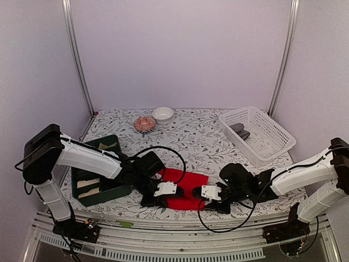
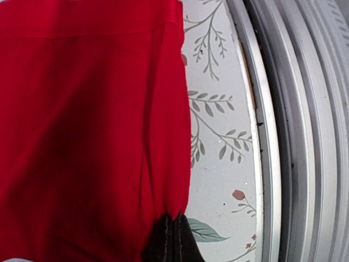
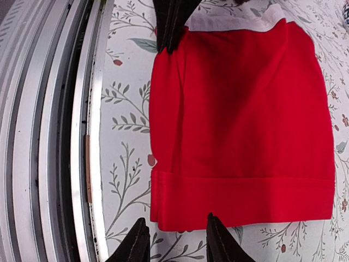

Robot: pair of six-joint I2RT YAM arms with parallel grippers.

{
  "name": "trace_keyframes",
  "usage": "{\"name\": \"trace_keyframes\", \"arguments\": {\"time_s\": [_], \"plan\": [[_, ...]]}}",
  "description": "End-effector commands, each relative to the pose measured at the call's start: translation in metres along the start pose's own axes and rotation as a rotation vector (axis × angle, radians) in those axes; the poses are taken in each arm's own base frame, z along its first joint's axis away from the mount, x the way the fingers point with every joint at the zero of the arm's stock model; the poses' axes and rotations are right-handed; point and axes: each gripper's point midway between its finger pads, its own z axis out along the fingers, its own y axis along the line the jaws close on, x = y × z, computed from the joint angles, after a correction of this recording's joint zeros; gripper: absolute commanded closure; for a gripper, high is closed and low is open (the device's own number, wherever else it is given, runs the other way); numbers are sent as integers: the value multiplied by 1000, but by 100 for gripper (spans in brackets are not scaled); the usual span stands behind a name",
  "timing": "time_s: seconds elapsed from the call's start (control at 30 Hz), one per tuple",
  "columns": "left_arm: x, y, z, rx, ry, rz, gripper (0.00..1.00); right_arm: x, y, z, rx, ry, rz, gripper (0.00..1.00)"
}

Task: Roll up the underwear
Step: Smooth out the underwear at the center of the board, then pick up the underwear from the center of the board.

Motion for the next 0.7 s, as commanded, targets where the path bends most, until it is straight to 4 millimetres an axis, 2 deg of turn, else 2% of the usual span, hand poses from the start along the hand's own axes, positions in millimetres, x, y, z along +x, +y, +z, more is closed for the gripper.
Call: {"name": "trace_keyframes", "arguments": {"time_s": [0.0, 0.23, 0.47, 0.57, 0.67], "plan": [[37, -12, 12, 70, 121, -52, 100, -3, 10, 5, -46, 21, -66, 64], [39, -12, 13, 73, 118, -55, 100, 0, 12, 15, -51, 61, -73, 61], [39, -11, 14, 72, 117, -61, 100, 8, 17, 28, -61, 113, -91, 64], [39, -11, 14, 71, 116, -63, 100, 13, 18, 34, -58, 142, -96, 68], [40, -11, 12, 58, 113, -64, 100, 19, 16, 36, -39, 168, -90, 79]]}}
